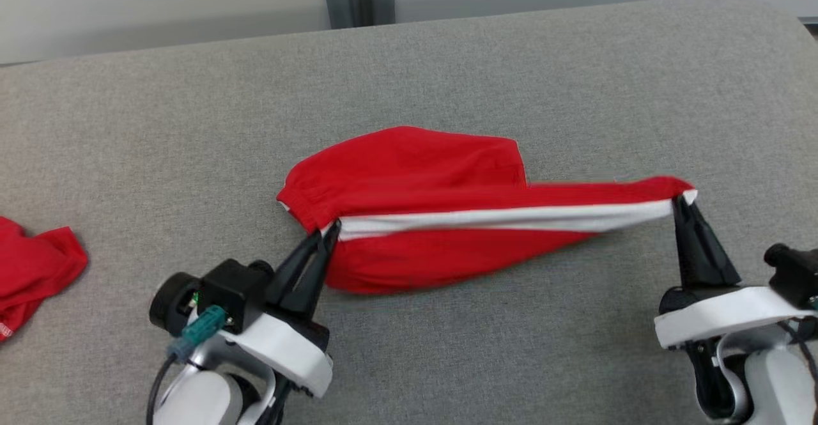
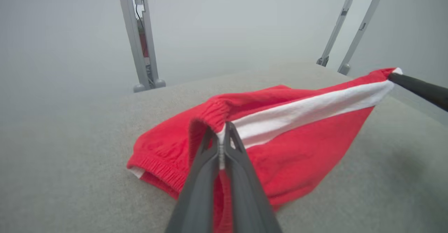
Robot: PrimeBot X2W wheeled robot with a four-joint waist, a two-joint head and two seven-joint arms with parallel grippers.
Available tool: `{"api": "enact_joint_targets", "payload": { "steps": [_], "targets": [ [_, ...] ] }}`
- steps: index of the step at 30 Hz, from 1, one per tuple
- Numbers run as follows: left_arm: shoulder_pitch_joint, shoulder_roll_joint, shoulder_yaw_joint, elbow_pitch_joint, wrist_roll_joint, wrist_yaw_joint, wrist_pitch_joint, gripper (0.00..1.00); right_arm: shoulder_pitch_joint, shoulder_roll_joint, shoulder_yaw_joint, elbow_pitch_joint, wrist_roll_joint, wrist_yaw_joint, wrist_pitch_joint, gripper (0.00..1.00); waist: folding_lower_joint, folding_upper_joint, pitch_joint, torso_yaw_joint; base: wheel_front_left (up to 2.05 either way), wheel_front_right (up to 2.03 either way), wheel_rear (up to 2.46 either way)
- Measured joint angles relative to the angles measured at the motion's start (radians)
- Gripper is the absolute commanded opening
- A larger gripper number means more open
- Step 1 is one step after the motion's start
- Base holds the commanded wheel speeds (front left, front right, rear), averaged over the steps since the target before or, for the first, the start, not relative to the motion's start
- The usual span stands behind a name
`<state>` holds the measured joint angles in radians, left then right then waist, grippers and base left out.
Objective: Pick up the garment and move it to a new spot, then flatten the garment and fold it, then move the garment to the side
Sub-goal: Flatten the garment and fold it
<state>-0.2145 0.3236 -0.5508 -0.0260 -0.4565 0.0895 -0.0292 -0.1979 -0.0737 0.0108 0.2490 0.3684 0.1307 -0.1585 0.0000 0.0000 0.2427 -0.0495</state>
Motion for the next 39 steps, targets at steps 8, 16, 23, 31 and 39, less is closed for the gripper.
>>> {"api": "enact_joint_targets", "payload": {
  "steps": [8,16,23,31,39],
  "targets": [
    [-0.118,-0.004,0.107,-0.110,0.026,0.062,-0.085,0.00,-0.089,-0.004,-0.002,-0.223,0.057,0.000,-0.049,0.00,0.0000,0.0000,-0.055,0.009,0.00,0.00,0.00],
    [-0.216,0.027,0.183,-0.205,0.052,0.097,-0.093,0.00,-0.187,0.004,0.015,-0.372,0.074,0.000,-0.059,0.00,0.0000,0.0000,-0.117,0.021,0.00,0.00,0.00],
    [-0.243,0.049,0.213,-0.286,0.065,0.129,-0.059,0.00,-0.227,-0.002,0.022,-0.435,0.065,0.000,-0.018,0.00,0.0000,0.0000,-0.149,0.030,0.00,0.00,0.00],
    [-0.299,0.044,0.208,-0.254,0.045,0.112,-0.042,0.00,-0.323,-0.043,0.042,-0.359,0.045,0.000,0.013,0.00,0.0000,0.0000,-0.122,0.029,0.00,0.00,0.00],
    [-0.532,-0.002,0.183,0.022,-0.003,0.011,-0.039,0.00,-0.584,-0.095,0.090,-0.086,0.049,0.000,0.008,0.00,0.0000,0.0000,-0.043,0.042,0.00,0.00,0.00]
  ]
}}
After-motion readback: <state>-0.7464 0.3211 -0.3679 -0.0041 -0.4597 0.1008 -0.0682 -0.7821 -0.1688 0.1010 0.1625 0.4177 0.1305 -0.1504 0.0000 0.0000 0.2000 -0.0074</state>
